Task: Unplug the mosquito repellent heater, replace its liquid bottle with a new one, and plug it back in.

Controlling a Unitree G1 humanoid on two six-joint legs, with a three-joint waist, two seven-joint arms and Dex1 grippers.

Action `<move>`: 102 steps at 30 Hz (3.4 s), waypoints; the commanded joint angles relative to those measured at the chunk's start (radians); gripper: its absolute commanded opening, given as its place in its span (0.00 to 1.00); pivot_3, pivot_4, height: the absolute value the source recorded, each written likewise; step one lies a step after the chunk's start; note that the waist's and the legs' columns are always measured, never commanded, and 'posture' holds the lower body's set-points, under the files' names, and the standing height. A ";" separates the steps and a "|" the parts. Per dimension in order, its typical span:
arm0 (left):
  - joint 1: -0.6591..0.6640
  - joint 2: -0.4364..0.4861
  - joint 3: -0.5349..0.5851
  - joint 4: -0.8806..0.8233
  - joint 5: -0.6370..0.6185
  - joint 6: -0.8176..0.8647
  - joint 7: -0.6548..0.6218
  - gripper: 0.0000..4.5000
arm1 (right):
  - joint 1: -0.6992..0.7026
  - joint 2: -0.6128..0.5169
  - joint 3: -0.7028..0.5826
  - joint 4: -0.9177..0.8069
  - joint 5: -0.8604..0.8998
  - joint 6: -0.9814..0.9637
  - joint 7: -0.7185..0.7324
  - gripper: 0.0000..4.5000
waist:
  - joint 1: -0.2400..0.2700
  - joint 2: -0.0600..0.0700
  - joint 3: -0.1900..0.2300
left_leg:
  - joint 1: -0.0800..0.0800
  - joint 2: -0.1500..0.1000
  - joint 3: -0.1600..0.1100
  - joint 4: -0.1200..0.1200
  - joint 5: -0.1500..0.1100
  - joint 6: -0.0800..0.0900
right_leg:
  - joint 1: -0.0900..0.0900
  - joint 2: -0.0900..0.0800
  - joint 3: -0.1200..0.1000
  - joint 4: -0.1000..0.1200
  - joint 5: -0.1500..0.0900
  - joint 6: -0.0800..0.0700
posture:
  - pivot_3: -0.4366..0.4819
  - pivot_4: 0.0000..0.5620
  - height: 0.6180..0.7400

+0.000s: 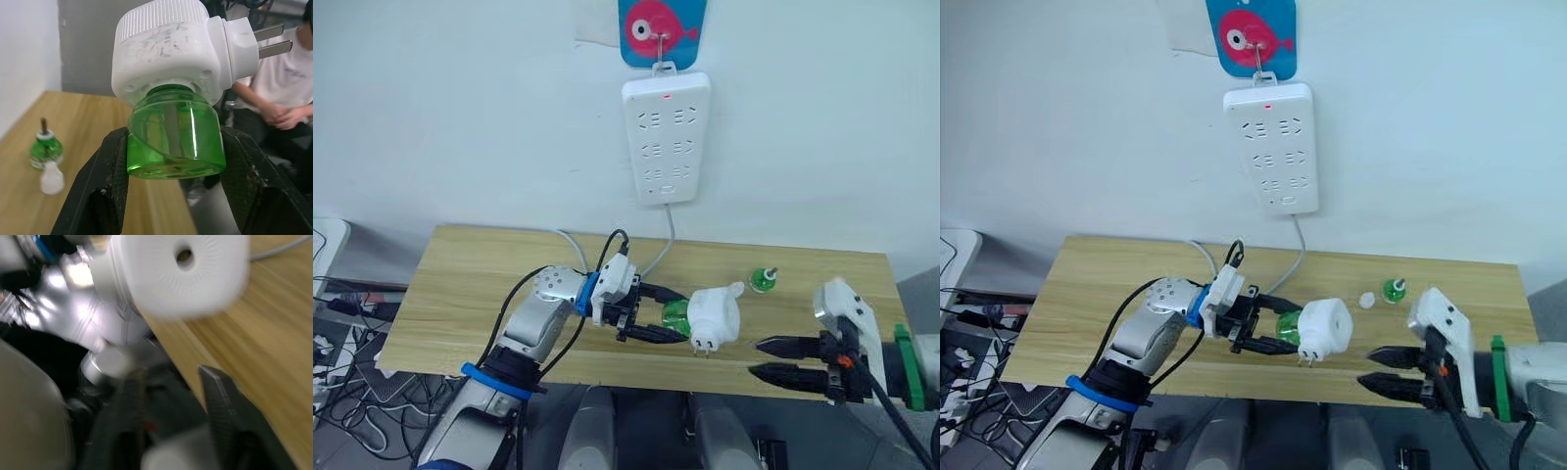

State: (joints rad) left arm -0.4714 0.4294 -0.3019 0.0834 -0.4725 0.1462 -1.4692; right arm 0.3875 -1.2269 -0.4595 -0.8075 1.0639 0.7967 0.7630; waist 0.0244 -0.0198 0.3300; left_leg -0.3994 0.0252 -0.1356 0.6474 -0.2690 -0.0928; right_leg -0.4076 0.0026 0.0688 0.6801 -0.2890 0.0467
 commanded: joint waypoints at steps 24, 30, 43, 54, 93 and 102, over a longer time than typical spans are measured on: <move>-0.014 0.118 -0.065 -0.109 -0.078 0.286 -0.145 0.50 | -0.284 0.254 0.369 0.049 -0.662 -0.682 0.290 0.99 | -0.009 0.000 0.000 | 0.001 0.000 0.000 0.001 0.003 -0.005 | 0.001 0.000 0.001 0.002 0.002 -0.003 | 0.60 0.55 1.00; 0.001 0.108 -0.065 -0.115 -0.060 0.263 -0.145 0.50 | -0.331 0.271 0.421 0.047 -0.691 -0.675 0.283 0.99 | -0.007 0.000 0.000 | 0.001 0.000 0.000 0.000 0.003 -0.005 | 0.001 -0.001 0.001 0.002 0.002 -0.003 | 0.61 0.54 1.00; -0.004 0.071 -0.037 -0.118 -0.069 0.334 -0.109 0.50 | -0.432 0.301 0.554 0.081 -0.808 -0.724 0.295 0.99 | -0.004 0.000 0.000 | 0.001 0.000 0.000 0.001 0.003 -0.005 | 0.001 -0.001 0.000 0.002 0.002 -0.004 | 0.62 0.53 1.00; -0.010 0.039 -0.010 -0.133 -0.079 0.372 -0.096 0.50 | -0.471 0.372 0.587 0.107 -0.854 -0.715 0.278 0.79 | -0.004 0.000 0.000 | 0.001 0.000 0.000 0.001 0.003 -0.005 | 0.001 -0.001 0.000 0.003 0.002 -0.004 | 0.62 0.54 1.00; -0.032 0.033 0.014 -0.088 -0.062 0.352 -0.094 0.50 | -0.349 0.356 0.431 0.128 -0.791 -0.805 0.287 0.99 | -0.006 0.000 0.000 | 0.002 0.000 0.000 0.004 0.003 -0.005 | 0.001 -0.001 0.000 0.007 0.002 -0.004 | 0.62 0.56 1.00; -0.017 0.046 0.008 -0.103 -0.062 0.357 -0.106 0.50 | -0.378 0.342 0.481 0.125 -0.817 -0.838 0.301 0.99 | -0.005 0.000 0.000 | 0.001 0.000 0.000 0.005 0.003 -0.005 | 0.001 -0.001 0.000 0.008 0.002 -0.004 | 0.62 0.56 1.00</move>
State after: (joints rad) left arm -0.4978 0.4743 -0.2953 0.0205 -0.5061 0.5007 -1.5616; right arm 0.0167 -0.8754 0.0240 -0.6538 0.2521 -0.0145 1.0518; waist 0.0190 -0.0200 0.3299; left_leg -0.3980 0.0249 -0.1360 0.6525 -0.2663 -0.0974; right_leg -0.4063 0.0015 0.0690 0.6877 -0.2866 0.0424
